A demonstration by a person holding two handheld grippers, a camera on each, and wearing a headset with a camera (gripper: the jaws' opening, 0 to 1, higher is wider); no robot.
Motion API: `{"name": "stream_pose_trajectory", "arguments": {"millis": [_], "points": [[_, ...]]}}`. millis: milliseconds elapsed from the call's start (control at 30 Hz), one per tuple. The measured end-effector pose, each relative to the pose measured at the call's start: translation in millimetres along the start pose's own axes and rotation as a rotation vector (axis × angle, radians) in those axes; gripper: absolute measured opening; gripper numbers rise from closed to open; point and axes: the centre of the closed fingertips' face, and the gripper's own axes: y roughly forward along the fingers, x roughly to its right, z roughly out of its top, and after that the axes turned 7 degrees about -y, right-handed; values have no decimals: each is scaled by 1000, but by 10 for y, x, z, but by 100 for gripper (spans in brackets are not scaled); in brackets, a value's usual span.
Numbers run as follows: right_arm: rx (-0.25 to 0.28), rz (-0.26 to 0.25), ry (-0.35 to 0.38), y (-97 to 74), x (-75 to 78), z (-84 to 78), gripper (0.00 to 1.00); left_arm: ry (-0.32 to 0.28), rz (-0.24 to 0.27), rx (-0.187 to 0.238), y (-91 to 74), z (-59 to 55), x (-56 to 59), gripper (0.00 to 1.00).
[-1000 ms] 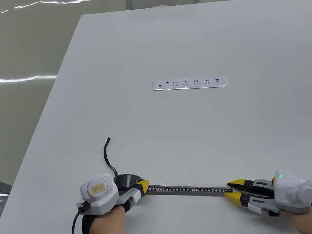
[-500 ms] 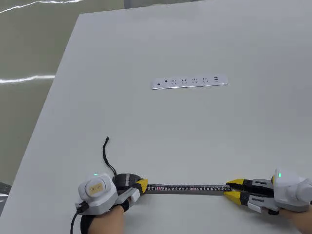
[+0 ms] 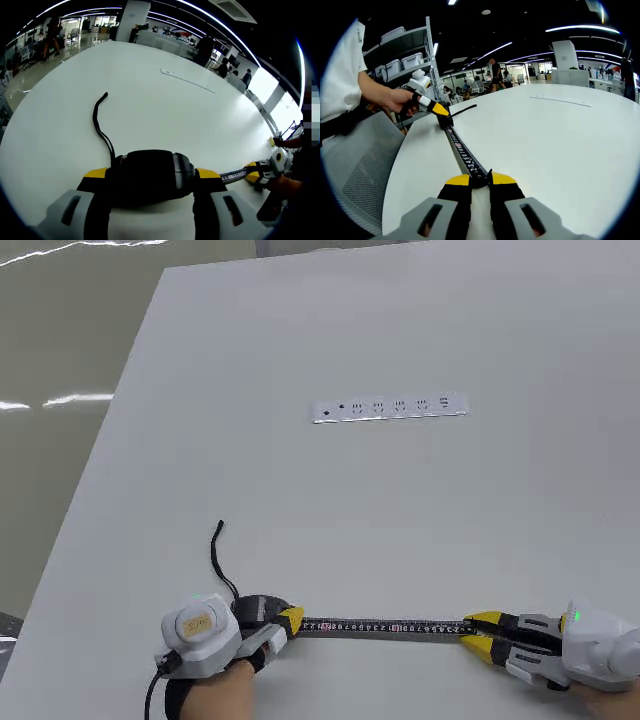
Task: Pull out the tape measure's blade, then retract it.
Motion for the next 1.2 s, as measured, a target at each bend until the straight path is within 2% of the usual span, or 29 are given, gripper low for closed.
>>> {"name": "stream_pose_trajectory", "arguments": {"millis": [433,667,967,1133,1200], "points": [[12,-18,6,13,22,15,12,-22,26,-10,0,-4,-9,63],[12,-17,4,11,34,-11,11,-15,21,10,-8,-2,-4,64],[8,-9,-7,5,9,-6,11,-29,39,14,10,-18,-12,66],[9,-10,-6,3,8,-6,11,-36,76,-18,41,-109,-16,71],[10,-9,-4,4,20,-22,11,-42,82,-11,33,-113,1,74]]}}
